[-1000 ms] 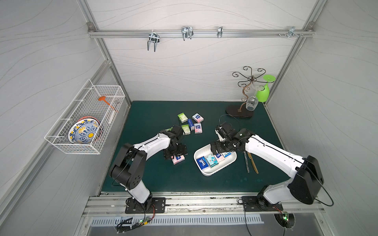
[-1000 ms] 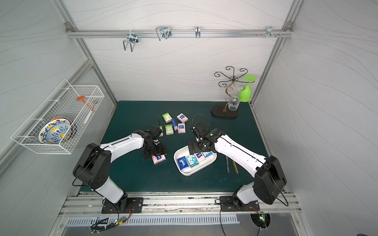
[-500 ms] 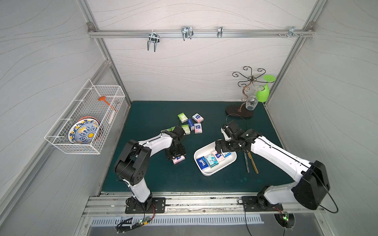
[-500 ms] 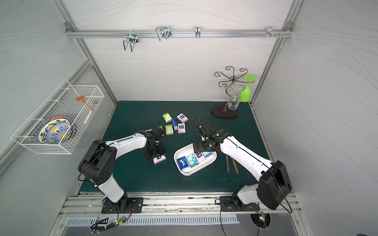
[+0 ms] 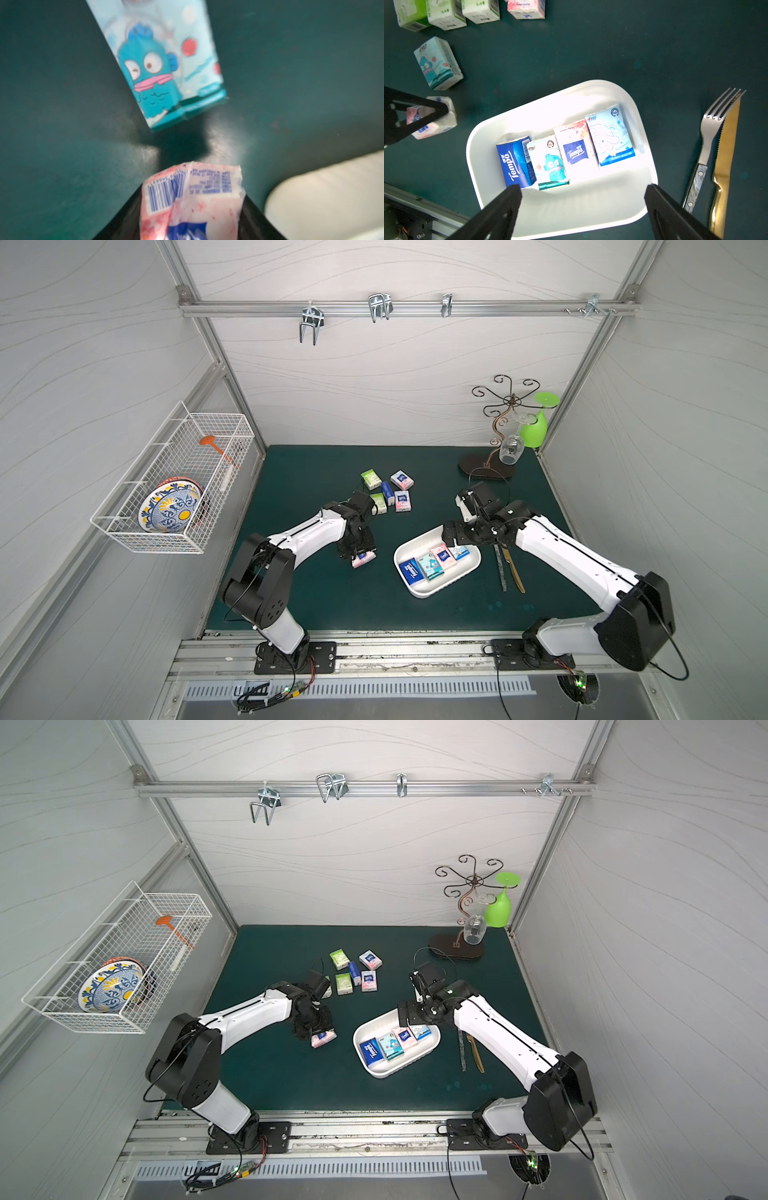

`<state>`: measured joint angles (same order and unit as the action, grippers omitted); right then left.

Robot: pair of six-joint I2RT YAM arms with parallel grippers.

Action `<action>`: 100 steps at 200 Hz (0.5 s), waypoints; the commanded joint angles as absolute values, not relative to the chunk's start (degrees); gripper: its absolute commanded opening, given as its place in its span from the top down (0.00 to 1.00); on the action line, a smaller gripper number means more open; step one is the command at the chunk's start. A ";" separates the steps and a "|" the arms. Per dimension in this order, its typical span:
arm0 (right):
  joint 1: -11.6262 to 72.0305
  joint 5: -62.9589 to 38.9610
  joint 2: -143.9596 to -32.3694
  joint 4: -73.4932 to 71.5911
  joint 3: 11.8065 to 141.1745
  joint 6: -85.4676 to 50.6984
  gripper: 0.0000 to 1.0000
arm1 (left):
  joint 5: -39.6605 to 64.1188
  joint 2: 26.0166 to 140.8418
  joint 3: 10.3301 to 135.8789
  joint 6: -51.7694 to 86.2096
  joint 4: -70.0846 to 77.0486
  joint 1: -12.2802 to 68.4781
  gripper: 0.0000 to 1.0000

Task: Put the pocket tissues into the storage box
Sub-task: Pick up the pocket tissues from the center of the board, then place the pocket tissues in the storage box.

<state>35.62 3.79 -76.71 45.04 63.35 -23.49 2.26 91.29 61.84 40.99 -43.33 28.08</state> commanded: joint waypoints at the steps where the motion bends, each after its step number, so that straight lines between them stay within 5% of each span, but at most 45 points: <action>1: 33.79 2.62 -74.94 45.09 62.24 -22.79 0.01 | 0.79 87.94 68.11 39.29 -44.97 31.34 0.36; 100: 27.25 -0.96 -69.93 44.82 58.46 -24.24 0.01 | -11.42 99.01 79.49 47.84 -40.43 49.22 0.28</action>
<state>27.92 0.60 -71.81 44.82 59.55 -23.68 -5.04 96.20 75.61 44.91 -41.21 47.33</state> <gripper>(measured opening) 0.988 0.712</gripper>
